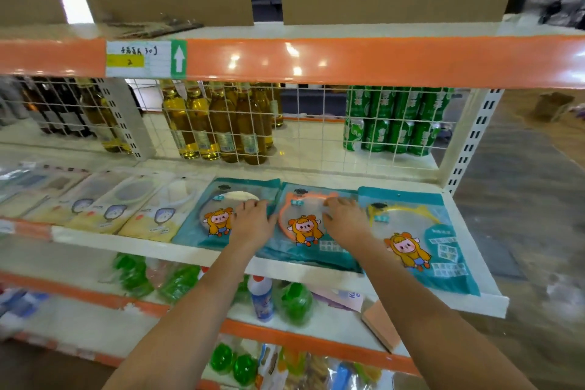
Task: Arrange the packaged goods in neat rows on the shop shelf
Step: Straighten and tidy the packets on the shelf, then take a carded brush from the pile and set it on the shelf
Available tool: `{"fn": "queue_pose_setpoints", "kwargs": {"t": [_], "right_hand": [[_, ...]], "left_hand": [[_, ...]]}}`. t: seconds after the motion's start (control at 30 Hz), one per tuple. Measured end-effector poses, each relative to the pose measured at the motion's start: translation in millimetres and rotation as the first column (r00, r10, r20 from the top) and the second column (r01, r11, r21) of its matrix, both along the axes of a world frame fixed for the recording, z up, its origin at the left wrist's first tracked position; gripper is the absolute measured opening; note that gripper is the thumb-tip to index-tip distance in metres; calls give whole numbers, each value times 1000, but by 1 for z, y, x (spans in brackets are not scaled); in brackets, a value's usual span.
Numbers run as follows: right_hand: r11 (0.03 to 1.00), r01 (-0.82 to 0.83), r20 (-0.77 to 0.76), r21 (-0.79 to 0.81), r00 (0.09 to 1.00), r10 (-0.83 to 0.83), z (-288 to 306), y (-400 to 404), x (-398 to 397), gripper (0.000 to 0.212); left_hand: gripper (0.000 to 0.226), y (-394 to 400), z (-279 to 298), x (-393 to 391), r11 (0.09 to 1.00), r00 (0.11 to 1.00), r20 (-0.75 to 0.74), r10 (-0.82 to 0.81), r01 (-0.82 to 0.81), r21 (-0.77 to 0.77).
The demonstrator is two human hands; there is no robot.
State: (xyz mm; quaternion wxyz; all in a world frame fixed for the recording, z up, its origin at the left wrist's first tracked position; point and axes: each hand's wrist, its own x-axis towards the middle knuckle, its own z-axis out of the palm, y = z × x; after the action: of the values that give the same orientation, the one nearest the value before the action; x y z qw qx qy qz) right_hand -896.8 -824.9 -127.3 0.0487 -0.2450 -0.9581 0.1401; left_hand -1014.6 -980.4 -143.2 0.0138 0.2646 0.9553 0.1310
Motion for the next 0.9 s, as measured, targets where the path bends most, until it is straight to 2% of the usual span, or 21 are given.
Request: {"fn": "queue_pose_setpoints", "kwargs": {"t": [0.17,0.37,0.63,0.8,0.9], "right_hand": [[987,-158,18,2,987,158,-3,-29,-26,41],[943,-333,-33,21,942,334,-14,-81,-51,40],[842,-537,-87,43,838,539,-10,-178,-90,39],[755,-651,-55,76,754,655,-3,-242,-114,36],[724,-684,-86,88,719,690,3,-282,-130,34]], "left_hand": [[46,-27,3,6,998,998,-37,49,-50,-47],[42,-85,2,12,982,983,1,186,-186,-44],[43,-183,8,11,919,918,36,395,-395,-8],[44,-253,13,8,879,879,7,477,-477,0],[44,-296,20,3,845,846,9,533,-533,50]]}}
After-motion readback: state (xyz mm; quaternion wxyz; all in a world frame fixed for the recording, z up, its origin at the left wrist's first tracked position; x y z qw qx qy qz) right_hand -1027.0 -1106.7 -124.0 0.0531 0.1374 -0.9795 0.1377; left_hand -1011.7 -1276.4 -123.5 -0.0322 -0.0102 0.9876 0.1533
